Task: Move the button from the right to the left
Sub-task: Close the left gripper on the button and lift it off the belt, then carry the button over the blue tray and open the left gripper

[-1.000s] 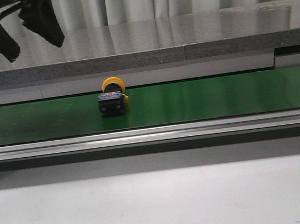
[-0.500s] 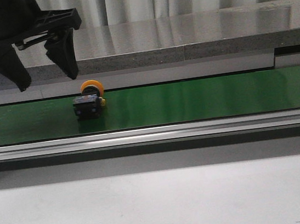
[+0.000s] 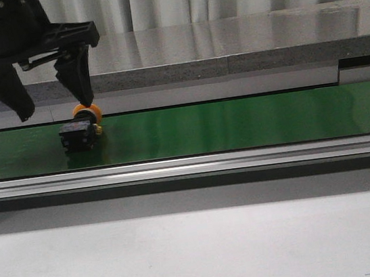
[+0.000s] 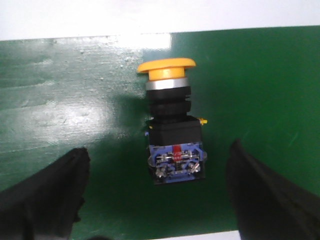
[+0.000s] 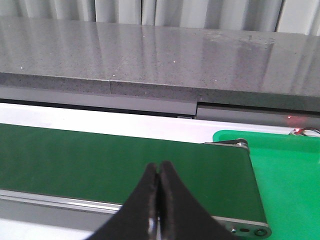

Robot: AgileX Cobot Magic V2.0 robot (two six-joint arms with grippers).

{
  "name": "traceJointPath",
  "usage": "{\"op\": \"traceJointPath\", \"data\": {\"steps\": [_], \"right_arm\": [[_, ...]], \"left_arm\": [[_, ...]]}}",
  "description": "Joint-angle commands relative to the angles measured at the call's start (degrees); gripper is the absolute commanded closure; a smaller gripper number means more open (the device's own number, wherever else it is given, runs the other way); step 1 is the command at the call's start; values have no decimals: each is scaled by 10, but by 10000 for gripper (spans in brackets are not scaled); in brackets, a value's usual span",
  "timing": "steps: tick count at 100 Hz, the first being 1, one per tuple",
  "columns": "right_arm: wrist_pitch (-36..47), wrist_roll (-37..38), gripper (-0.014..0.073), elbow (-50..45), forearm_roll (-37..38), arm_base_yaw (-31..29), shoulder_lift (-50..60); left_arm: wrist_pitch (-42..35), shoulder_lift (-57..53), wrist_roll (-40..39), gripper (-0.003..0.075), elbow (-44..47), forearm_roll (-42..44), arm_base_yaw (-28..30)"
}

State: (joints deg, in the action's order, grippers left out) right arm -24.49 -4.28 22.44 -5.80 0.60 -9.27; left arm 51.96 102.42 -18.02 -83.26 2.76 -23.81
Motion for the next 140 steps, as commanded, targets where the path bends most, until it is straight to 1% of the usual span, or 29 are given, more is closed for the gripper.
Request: {"op": "traceJointPath", "data": {"steps": [1, 21, 28, 33, 40, 52, 57, 62, 66, 89, 98, 115, 140], "right_arm": [[45, -1, 661, 14, 2, 1, -5], [45, -1, 661, 14, 2, 1, -5], [45, -1, 661, 14, 2, 1, -5], [45, -1, 661, 14, 2, 1, -5], [45, -1, 661, 14, 2, 1, -5], [45, -1, 661, 14, 2, 1, -5], [45, -1, 661, 14, 2, 1, -5], [45, -1, 661, 14, 2, 1, -5], [45, -1, 661, 14, 2, 1, -5], [45, -1, 661, 14, 2, 1, -5], [45, -1, 661, 14, 2, 1, -5], [45, -1, 661, 14, 2, 1, -5], [45, -1, 661, 14, 2, 1, -5]], "left_arm": [[-6, -10, -7, 165, -18, 10, 2], [-7, 15, -7, 165, -18, 22, 10], [-5, 21, -7, 178, -18, 22, 14], [-5, 22, -7, 202, -18, 22, 18], [-5, 22, -7, 267, -18, 22, 20], [-3, 22, -7, 442, -18, 22, 24], [-3, 22, -7, 503, -18, 22, 24], [-3, 22, -7, 548, -18, 22, 24], [-3, 22, -7, 568, -18, 22, 24], [-1, -7, -7, 573, -23, 22, 25], [-1, -28, -7, 573, -25, 23, 37], [23, -61, 15, 573, -25, 23, 82], [57, -79, 57, 572, -25, 22, 175]]}}
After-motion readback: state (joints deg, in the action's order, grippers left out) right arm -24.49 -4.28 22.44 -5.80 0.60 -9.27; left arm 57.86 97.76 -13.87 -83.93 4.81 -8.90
